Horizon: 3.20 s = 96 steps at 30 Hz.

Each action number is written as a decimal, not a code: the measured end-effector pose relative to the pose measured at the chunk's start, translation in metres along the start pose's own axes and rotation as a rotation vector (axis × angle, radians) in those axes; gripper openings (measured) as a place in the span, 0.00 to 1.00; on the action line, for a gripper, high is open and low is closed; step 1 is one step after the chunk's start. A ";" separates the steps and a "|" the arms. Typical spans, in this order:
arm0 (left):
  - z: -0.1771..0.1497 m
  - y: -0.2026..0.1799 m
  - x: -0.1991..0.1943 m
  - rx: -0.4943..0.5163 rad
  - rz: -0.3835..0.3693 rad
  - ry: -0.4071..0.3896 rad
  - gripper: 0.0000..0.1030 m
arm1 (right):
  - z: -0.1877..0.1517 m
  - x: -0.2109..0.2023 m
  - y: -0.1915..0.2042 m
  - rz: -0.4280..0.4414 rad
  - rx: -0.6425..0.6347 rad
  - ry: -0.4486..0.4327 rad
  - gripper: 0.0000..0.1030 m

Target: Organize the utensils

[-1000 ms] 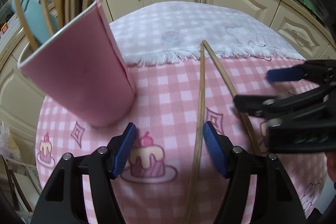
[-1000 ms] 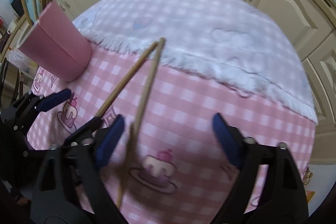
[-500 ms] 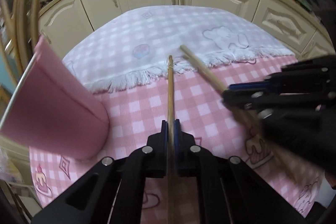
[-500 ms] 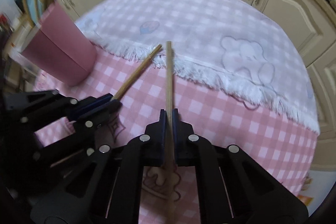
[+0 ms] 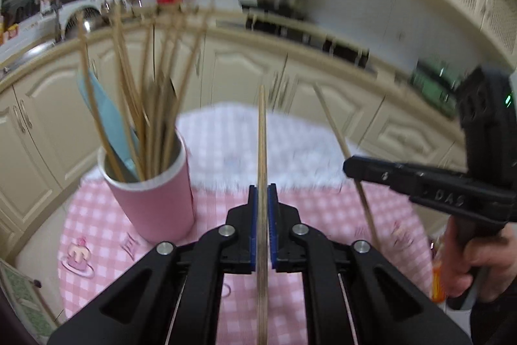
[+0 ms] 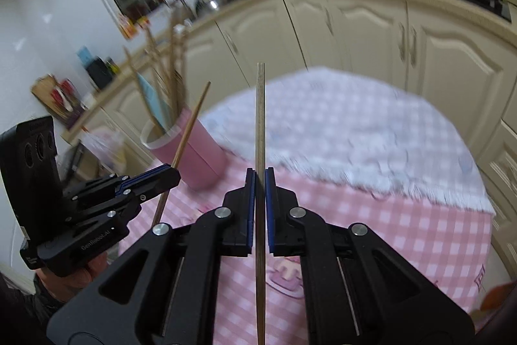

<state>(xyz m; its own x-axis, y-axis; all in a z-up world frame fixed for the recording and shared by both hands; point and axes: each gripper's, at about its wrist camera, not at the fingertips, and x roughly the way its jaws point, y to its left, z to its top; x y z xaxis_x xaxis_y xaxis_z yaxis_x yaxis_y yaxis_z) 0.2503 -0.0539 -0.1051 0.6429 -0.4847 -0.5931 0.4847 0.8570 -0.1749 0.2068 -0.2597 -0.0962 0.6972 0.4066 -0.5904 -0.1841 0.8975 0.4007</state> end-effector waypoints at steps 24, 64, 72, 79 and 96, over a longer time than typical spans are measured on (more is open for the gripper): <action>0.116 0.065 -0.105 -0.124 0.144 -0.642 0.05 | 0.135 0.012 0.116 0.191 -0.141 -0.458 0.06; 0.074 0.095 -0.109 -0.172 0.370 -0.544 0.96 | 0.113 0.008 0.090 0.030 -0.112 -0.441 0.94; 0.053 0.060 -0.163 -0.154 0.494 -0.461 0.96 | 0.090 -0.037 0.096 -0.045 -0.114 -0.376 0.94; 0.024 0.023 -0.199 -0.160 0.551 -0.406 0.96 | 0.055 -0.071 0.104 -0.098 -0.146 -0.319 0.94; -0.039 -0.050 -0.239 -0.142 0.579 -0.398 0.96 | -0.026 -0.116 0.124 -0.171 -0.241 -0.326 0.94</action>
<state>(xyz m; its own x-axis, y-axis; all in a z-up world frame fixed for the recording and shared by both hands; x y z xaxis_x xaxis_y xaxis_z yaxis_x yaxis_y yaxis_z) 0.0492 0.0263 0.0148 0.9542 0.0505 -0.2947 -0.0638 0.9973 -0.0356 0.0849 -0.1914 0.0039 0.9069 0.2083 -0.3664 -0.1763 0.9771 0.1191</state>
